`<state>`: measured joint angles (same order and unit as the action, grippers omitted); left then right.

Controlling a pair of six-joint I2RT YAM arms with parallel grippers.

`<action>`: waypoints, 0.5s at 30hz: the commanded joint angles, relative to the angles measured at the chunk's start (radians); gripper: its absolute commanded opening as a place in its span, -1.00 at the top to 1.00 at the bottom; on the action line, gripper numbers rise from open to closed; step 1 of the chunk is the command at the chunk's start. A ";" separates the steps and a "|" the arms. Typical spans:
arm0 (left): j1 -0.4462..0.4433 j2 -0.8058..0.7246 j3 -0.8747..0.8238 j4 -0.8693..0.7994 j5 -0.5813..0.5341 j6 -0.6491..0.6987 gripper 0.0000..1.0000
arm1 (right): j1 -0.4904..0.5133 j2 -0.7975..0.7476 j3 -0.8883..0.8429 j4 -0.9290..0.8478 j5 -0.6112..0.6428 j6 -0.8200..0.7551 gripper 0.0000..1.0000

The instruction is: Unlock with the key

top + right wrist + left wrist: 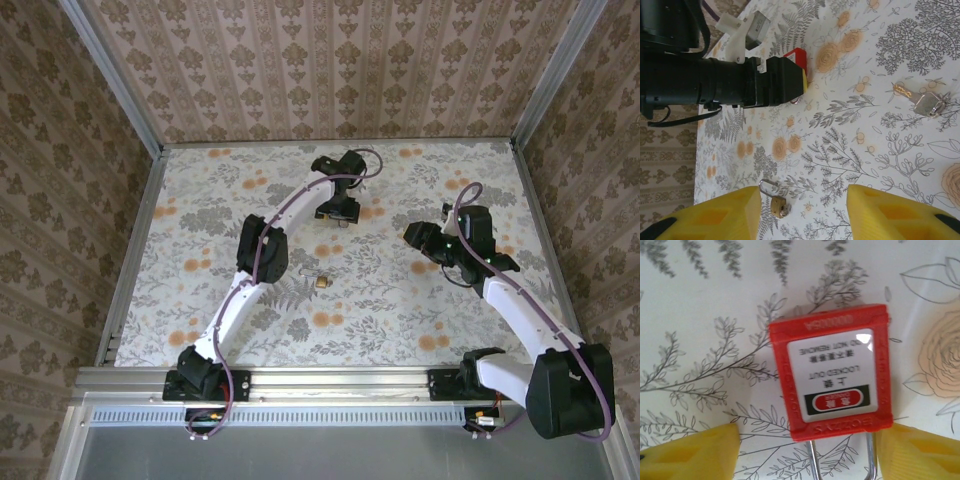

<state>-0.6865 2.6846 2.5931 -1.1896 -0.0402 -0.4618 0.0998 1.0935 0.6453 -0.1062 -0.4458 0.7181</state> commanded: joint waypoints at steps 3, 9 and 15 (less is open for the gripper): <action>0.011 0.011 -0.022 -0.040 -0.032 0.018 -0.11 | -0.003 -0.023 -0.016 0.023 -0.025 0.015 0.04; 0.010 -0.022 -0.076 -0.029 -0.039 0.048 0.18 | -0.005 -0.023 -0.026 0.024 -0.022 0.021 0.06; 0.000 -0.069 -0.157 0.004 -0.064 0.070 0.37 | -0.005 -0.026 -0.027 0.021 -0.021 0.027 0.07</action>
<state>-0.6945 2.6328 2.4836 -1.1133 -0.0471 -0.4213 0.0998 1.0870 0.6270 -0.1005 -0.4534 0.7364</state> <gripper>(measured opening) 0.321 0.465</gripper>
